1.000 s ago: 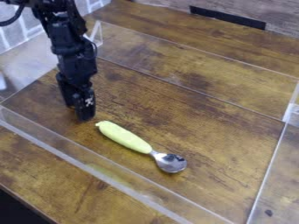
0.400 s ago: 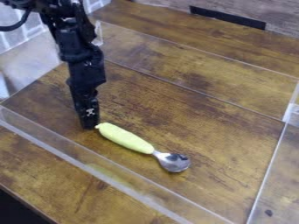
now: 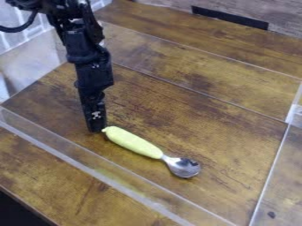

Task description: Move the green spoon to the right

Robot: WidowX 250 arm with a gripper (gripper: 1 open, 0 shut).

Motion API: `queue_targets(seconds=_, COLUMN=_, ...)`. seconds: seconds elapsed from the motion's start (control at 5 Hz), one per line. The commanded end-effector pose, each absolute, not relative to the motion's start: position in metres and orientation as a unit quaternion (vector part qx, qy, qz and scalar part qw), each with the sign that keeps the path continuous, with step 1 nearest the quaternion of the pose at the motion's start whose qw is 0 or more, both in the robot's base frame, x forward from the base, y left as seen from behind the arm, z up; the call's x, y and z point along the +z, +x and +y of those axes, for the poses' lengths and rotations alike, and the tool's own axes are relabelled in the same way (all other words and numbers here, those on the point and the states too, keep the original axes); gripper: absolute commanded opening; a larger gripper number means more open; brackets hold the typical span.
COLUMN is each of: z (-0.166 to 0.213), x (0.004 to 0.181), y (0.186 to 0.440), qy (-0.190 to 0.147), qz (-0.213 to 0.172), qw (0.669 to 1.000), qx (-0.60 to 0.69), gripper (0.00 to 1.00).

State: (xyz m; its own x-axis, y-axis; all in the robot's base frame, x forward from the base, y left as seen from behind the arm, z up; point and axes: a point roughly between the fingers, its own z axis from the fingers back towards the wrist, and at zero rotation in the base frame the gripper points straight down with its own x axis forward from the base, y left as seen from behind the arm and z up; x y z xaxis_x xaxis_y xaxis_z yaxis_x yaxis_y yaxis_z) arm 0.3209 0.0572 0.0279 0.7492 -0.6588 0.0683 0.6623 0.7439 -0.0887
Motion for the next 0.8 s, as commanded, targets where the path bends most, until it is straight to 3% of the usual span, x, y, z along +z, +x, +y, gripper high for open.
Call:
queue_targets(seconds=0.0, z=0.0455, x=0.0529, y=0.3274, qy=-0.036, qz=-0.05, qw=0.923, qx=-0.381, gripper=1.0)
queue_targets(seconds=0.6, z=0.0357, x=0.0532, y=0.328, qy=-0.046, qz=-0.055, qw=0.91, qx=-0.409, gripper=1.0)
